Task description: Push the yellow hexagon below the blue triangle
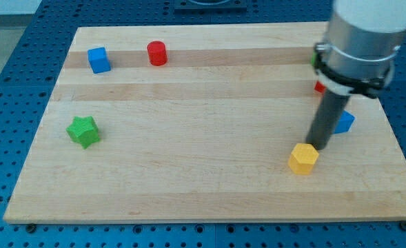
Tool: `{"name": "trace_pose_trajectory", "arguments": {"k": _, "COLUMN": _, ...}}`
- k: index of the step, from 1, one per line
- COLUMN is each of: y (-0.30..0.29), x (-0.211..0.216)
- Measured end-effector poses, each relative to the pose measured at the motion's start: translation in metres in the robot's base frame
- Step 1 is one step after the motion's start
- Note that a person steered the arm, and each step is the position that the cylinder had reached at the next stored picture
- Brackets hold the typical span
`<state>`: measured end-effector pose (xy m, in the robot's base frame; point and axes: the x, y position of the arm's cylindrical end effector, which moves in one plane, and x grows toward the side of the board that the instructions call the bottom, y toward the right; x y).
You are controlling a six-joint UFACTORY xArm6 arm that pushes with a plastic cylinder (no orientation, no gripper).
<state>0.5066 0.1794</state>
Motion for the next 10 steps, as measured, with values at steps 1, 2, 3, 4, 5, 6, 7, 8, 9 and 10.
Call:
{"name": "trace_pose_trajectory", "arguments": {"k": 1, "y": 0.003, "x": 0.0}}
{"name": "trace_pose_trajectory", "arguments": {"k": 2, "y": -0.04, "x": 0.0}}
{"name": "trace_pose_trajectory", "arguments": {"k": 3, "y": -0.091, "x": 0.0}}
{"name": "trace_pose_trajectory", "arguments": {"k": 4, "y": -0.109, "x": 0.02}}
{"name": "trace_pose_trajectory", "arguments": {"k": 5, "y": -0.085, "x": 0.044}}
{"name": "trace_pose_trajectory", "arguments": {"k": 6, "y": -0.07, "x": 0.032}}
{"name": "trace_pose_trajectory", "arguments": {"k": 7, "y": -0.038, "x": 0.026}}
{"name": "trace_pose_trajectory", "arguments": {"k": 8, "y": -0.001, "x": 0.026}}
{"name": "trace_pose_trajectory", "arguments": {"k": 9, "y": 0.008, "x": 0.026}}
{"name": "trace_pose_trajectory", "arguments": {"k": 10, "y": 0.007, "x": 0.025}}
